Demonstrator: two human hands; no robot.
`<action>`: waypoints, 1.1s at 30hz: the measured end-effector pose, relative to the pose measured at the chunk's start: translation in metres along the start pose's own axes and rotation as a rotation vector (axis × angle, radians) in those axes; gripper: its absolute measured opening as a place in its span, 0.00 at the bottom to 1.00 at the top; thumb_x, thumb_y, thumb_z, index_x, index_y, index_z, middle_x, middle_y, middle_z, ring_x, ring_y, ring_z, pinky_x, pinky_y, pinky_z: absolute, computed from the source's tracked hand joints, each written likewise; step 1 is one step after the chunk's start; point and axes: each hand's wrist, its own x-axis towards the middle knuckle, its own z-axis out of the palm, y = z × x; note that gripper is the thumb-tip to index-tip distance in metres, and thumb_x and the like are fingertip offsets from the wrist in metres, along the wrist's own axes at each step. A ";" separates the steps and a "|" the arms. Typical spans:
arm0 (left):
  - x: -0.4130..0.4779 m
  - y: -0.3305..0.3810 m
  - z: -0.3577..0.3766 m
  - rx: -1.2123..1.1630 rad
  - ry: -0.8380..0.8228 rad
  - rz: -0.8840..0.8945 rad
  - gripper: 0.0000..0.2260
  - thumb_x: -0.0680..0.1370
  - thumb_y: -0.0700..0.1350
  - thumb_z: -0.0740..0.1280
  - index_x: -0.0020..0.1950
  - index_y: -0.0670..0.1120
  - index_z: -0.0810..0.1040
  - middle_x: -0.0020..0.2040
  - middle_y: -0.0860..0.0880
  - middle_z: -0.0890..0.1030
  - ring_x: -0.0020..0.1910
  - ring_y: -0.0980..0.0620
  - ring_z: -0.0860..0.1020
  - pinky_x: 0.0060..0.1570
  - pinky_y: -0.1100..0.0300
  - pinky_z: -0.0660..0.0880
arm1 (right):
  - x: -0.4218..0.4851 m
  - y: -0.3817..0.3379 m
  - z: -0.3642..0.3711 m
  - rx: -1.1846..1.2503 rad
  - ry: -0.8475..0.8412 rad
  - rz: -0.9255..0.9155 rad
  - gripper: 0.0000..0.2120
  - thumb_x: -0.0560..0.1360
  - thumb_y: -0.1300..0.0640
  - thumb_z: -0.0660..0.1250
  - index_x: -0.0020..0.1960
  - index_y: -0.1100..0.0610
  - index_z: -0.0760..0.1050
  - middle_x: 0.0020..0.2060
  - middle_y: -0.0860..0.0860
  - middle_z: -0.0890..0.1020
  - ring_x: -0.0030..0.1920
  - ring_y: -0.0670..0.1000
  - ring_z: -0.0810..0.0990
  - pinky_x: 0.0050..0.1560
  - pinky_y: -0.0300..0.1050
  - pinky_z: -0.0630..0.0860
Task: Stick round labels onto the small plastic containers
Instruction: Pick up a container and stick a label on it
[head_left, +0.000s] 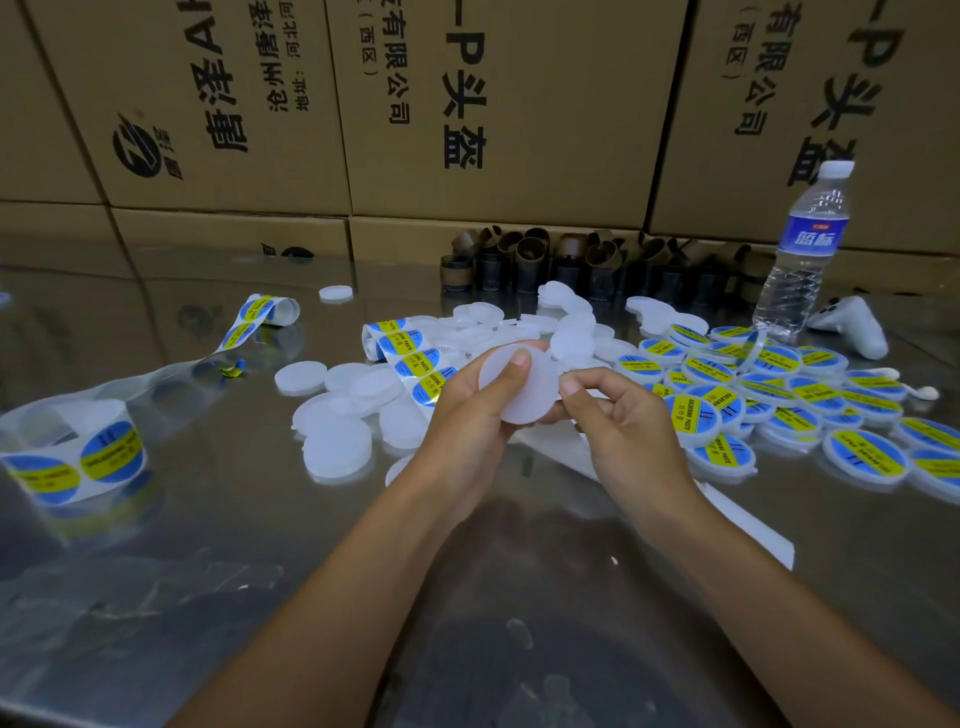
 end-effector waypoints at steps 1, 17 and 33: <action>0.001 0.000 -0.001 -0.025 0.013 -0.009 0.08 0.80 0.43 0.61 0.51 0.46 0.79 0.43 0.50 0.83 0.44 0.49 0.82 0.49 0.58 0.79 | 0.000 0.000 0.000 -0.005 0.003 -0.008 0.06 0.78 0.61 0.62 0.44 0.56 0.76 0.30 0.43 0.83 0.35 0.37 0.81 0.38 0.24 0.69; 0.007 0.024 -0.019 -0.428 0.162 0.043 0.08 0.80 0.39 0.58 0.52 0.45 0.77 0.40 0.48 0.85 0.42 0.51 0.83 0.46 0.59 0.79 | 0.029 0.006 0.027 -0.735 -0.123 -0.136 0.12 0.75 0.61 0.61 0.53 0.53 0.80 0.49 0.46 0.83 0.58 0.49 0.74 0.58 0.48 0.71; 0.005 0.024 -0.014 -0.399 0.177 0.019 0.07 0.81 0.39 0.58 0.49 0.43 0.75 0.40 0.49 0.85 0.41 0.51 0.84 0.42 0.60 0.81 | 0.028 0.004 0.001 -0.394 -0.012 0.108 0.06 0.72 0.56 0.71 0.37 0.50 0.78 0.35 0.47 0.81 0.39 0.44 0.77 0.38 0.30 0.69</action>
